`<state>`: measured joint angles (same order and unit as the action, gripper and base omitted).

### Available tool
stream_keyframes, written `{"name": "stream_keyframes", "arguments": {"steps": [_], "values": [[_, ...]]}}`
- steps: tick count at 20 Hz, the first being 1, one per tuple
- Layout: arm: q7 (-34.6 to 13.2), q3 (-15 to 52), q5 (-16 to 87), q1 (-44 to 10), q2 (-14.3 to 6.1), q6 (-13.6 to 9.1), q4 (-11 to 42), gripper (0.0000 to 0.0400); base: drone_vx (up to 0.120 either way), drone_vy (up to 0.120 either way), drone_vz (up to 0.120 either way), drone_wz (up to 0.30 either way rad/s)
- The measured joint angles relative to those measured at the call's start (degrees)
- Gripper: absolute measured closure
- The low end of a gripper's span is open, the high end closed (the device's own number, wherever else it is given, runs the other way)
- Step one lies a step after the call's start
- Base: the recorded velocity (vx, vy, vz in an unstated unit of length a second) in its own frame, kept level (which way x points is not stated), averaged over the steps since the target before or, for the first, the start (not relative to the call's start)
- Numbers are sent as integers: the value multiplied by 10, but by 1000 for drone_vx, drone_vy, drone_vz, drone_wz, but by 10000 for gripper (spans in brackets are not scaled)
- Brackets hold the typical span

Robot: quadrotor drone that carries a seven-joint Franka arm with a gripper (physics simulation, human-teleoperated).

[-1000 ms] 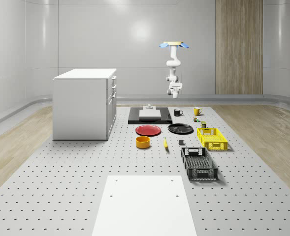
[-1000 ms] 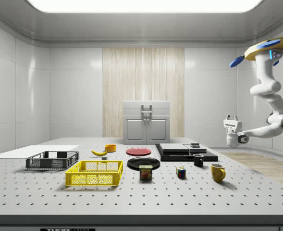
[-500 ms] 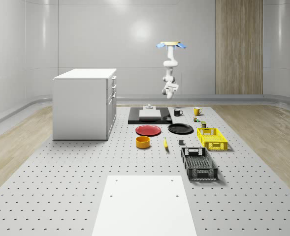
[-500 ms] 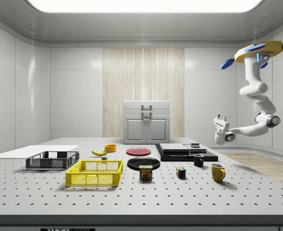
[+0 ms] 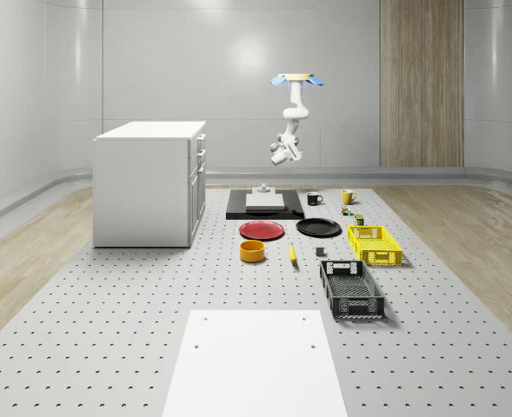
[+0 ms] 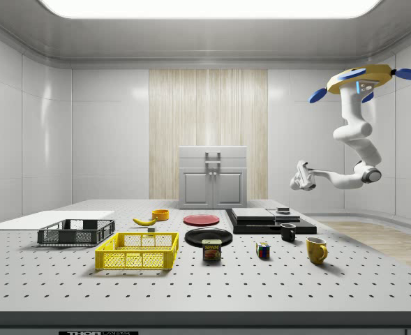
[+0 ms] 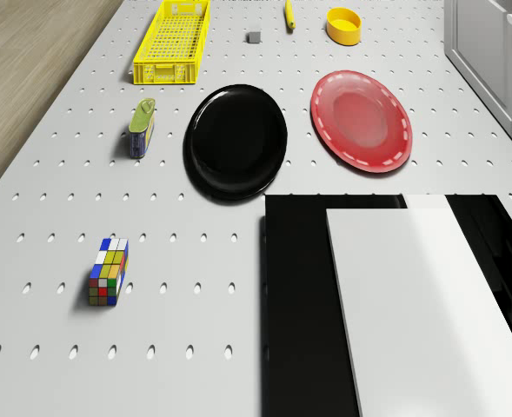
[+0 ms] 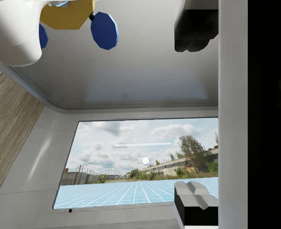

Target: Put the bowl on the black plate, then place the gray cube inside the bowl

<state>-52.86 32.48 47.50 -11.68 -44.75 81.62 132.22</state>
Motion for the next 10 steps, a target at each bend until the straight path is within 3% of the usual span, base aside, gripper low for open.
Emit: {"name": "stream_keyframes", "arguments": {"steps": [3,5,9,10], "values": [[-58,109,194,-60,-24,0,110,0,120,-107,0,0],[-107,174,321,-112,-41,-12,182,0,120,0,0,0],[-207,270,511,-235,-72,-61,280,0,120,0,0,0],[-228,288,542,-265,-79,-74,294,0,120,-120,0,0]]}}
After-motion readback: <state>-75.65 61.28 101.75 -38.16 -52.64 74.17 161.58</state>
